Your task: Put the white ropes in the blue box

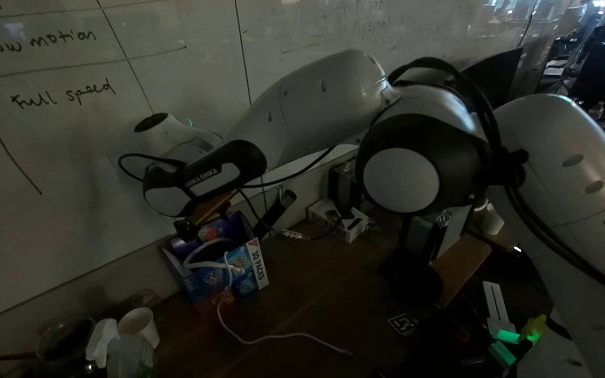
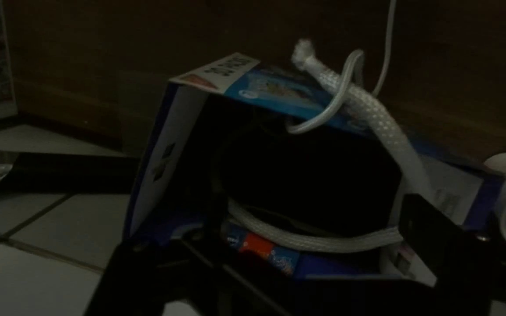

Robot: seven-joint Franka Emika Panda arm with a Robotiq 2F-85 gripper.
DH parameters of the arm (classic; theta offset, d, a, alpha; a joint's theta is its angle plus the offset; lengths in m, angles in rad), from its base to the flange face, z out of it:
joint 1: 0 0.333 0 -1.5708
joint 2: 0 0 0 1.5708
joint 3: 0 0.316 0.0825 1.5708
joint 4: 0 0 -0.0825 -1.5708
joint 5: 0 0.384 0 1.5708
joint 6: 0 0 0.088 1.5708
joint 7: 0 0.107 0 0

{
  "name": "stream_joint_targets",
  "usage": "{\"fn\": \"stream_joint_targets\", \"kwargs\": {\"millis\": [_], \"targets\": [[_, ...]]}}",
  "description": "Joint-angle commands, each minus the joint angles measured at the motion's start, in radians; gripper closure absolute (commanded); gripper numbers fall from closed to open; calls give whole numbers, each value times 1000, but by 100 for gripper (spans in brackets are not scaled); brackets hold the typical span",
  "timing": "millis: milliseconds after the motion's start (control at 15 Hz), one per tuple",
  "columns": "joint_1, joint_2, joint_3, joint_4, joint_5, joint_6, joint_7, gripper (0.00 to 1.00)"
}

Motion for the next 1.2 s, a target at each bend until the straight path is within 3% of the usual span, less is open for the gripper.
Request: {"fn": "stream_joint_targets", "kwargs": {"millis": [0,333,667,1133], "targets": [[0,-168,25,-222,38,38,69,0],[-9,-289,50,-458,79,135,102,0],[-39,-348,64,-715,115,288,36,0],[-122,-338,78,-945,110,505,-229,0]]}}
